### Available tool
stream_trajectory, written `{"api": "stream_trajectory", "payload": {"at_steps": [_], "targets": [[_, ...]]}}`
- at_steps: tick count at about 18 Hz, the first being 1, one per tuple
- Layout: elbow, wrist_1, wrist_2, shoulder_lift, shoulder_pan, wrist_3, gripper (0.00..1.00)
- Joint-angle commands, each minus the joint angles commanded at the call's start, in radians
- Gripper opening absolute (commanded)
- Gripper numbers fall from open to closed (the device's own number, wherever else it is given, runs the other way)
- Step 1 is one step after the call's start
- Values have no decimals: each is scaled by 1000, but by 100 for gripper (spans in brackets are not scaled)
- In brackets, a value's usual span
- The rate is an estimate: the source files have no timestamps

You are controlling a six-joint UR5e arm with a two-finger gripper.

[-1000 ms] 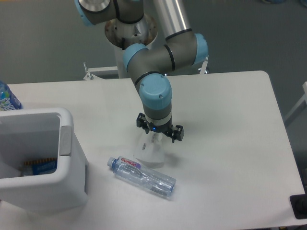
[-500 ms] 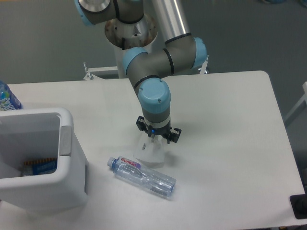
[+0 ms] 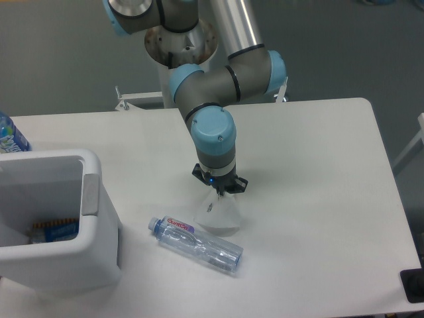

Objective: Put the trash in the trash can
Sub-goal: 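Lift the plastic bag and carry it over the trash bin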

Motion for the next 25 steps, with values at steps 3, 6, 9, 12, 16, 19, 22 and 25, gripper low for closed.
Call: {"api": "stream_trajectory", "payload": {"at_steps": [3,6,9,12,16,19,22,25], "targets": [[20,-49,-11,58,34,39,0],[66,-58,-90,106,41,28,0],[135,-57,-149,140,46,-41,0],[218,-49,-268,141,51,-234,0],[299,-42,-403,172,42,-459,0],[362,-29,-459,192,19,-614,0],[382,-28,-483,204,-55,-684,0],[376,-28,-483,216,-109,-688,0]]}}
